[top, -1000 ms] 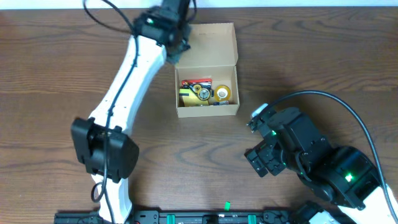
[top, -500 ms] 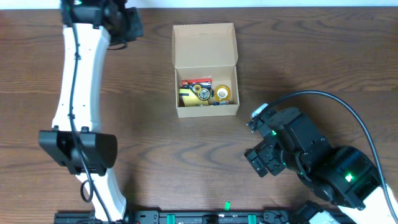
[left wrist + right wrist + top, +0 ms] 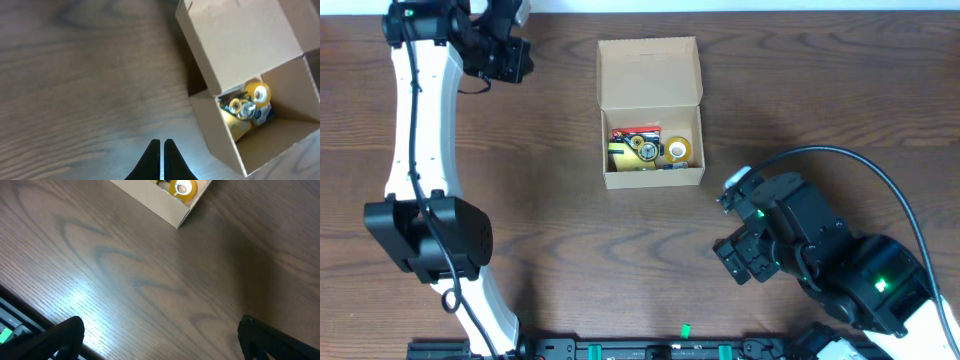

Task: Pack container
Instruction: 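Withdraw the left gripper up and behind the box's left side, then push the box lid flap closed with both grippers from behind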

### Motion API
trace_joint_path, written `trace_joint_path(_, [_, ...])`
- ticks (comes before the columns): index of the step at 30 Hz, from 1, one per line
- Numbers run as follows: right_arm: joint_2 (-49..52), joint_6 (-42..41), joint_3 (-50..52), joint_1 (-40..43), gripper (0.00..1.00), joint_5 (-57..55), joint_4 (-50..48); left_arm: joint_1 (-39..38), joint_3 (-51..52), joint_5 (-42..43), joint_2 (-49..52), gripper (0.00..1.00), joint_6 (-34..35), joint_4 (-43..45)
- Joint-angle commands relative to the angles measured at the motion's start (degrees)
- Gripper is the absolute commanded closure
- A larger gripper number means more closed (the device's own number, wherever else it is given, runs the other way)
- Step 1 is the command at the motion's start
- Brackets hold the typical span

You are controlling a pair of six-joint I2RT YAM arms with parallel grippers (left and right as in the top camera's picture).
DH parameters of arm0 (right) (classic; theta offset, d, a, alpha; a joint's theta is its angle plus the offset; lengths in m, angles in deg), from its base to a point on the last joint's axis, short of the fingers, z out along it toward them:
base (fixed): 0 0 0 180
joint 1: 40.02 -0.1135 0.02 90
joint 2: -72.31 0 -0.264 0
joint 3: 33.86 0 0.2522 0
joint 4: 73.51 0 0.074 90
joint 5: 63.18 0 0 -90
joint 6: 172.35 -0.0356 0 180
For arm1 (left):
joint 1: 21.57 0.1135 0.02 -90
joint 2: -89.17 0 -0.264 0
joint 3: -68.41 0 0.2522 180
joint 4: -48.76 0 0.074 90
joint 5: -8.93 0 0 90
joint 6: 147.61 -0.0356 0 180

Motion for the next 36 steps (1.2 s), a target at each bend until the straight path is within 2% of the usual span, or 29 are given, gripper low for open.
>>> trace_joint_path(1, [0.02, 0.68, 0.07, 0.24, 0.01, -0.15, 0.00, 0.13, 1.92, 1.49, 0.79, 0.94, -1.70, 0.52])
trace_joint_path(14, [0.31, 0.68, 0.07, 0.24, 0.01, -0.15, 0.00, 0.13, 6.80, 1.49, 0.79, 0.94, -2.93, 2.54])
trace_joint_path(22, [0.79, 0.70, 0.07, 0.24, 0.01, -0.20, -0.79, -1.18, 16.11, 6.62, 0.81, 0.94, -1.62, 13.77])
trace_joint_path(25, [0.79, 0.11, 0.07, 0.24, 0.01, 1.31, -5.49, -2.16, 17.88, 9.29, 0.81, 0.94, -0.70, 19.02])
trace_joint_path(30, [0.92, -5.70, 0.11, 0.24, 0.01, 7.98, -9.55, -3.78, 18.12, 10.43, 1.64, 0.94, 1.60, 24.26])
trace_joint_path(36, [3.63, -5.81, 0.13, 0.61, 0.01, 7.76, -27.02, -4.33, 18.12, 10.43, 4.98, 0.94, 5.14, 25.90])
